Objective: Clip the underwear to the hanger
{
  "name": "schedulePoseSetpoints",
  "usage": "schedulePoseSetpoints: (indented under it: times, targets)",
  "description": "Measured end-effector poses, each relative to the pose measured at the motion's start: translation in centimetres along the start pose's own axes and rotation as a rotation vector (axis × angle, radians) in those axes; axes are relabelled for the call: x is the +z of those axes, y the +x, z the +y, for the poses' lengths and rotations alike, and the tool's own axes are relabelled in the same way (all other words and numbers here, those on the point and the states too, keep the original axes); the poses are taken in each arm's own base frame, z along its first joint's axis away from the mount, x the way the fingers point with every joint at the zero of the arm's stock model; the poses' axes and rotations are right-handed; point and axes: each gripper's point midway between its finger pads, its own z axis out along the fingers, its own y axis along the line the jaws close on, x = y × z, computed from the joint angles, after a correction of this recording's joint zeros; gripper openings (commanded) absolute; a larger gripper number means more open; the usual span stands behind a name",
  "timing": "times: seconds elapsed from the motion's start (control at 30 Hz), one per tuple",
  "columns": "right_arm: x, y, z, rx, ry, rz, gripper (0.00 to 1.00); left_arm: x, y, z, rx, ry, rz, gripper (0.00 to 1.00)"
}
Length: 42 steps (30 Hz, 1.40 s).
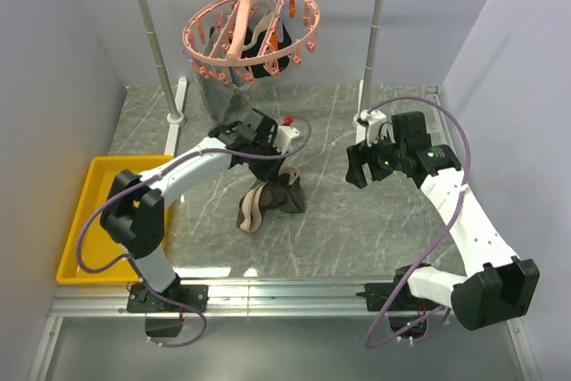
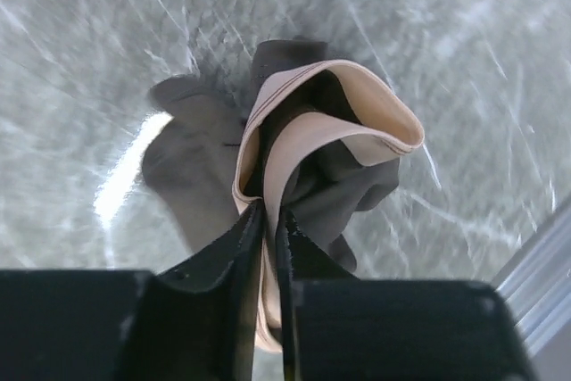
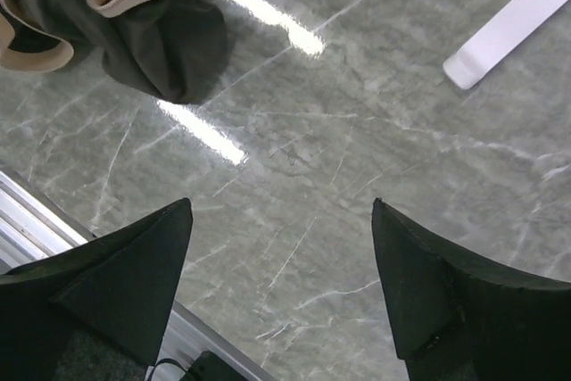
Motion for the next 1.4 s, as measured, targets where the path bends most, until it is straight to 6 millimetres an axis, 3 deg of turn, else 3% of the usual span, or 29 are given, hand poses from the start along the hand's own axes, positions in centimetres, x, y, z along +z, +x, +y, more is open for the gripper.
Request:
schedulePoseSetpoints:
  times: [0.1, 0.2, 0.27, 0.4, 0.53, 0.63, 0.77, 0.87, 1.07, 1.27, 1.4]
  targets:
    - [0.5, 1.0, 0.1, 0.032, -0.003, 0.022, 0.81, 1.5, 0.6, -0.1, -0.061, -0.011, 0.031, 0.47]
    - [1.2, 1.6, 0.1, 0.081, -0.007, 0.027, 0.77, 1.7, 0.6, -0.5, -0.107, -0.011, 0.032, 0.64]
    - [1.8, 1.6, 0.2, 0.114, -0.014, 0.026, 0.76, 1.2, 0.1, -0.6, -0.122, -0.008, 0.013, 0.65]
    - [4.0, 1.4, 0.5, 0.183, -0.059, 0.037, 0.72, -1.7, -1.1, -0.2, -0.141, 0.001, -0.065, 0.66]
    - [7.2, 2.0, 1.6, 0.237, -0.127, 0.098, 0.71, -6.8, -1.0, 1.6, -0.140, -0.007, -0.168, 0.67]
    - [9.1, 2.6, 3.3, 0.259, -0.179, 0.156, 0.70, -9.6, 0.7, 3.0, -0.137, -0.040, -0.200, 0.68]
    - [11.5, 2.4, 5.6, 0.271, -0.228, 0.225, 0.72, -10.7, 4.5, 2.9, -0.091, -0.063, -0.161, 0.72]
    - [13.3, 1.8, 6.7, 0.280, -0.247, 0.256, 0.73, -10.7, 7.8, 1.8, -0.016, -0.052, -0.116, 0.80]
    - [16.1, 1.2, 6.3, 0.330, -0.229, 0.296, 0.68, -10.7, 13.8, -0.4, 0.188, -0.026, -0.046, 0.81]
    - [17.9, 0.8, 6.2, 0.349, -0.228, 0.317, 0.58, -9.0, 17.7, -2.4, 0.448, 0.041, 0.008, 0.78]
    - [18.2, 1.2, 6.5, 0.352, -0.231, 0.333, 0.53, -7.6, 18.5, -2.7, 0.549, 0.075, 0.032, 0.77]
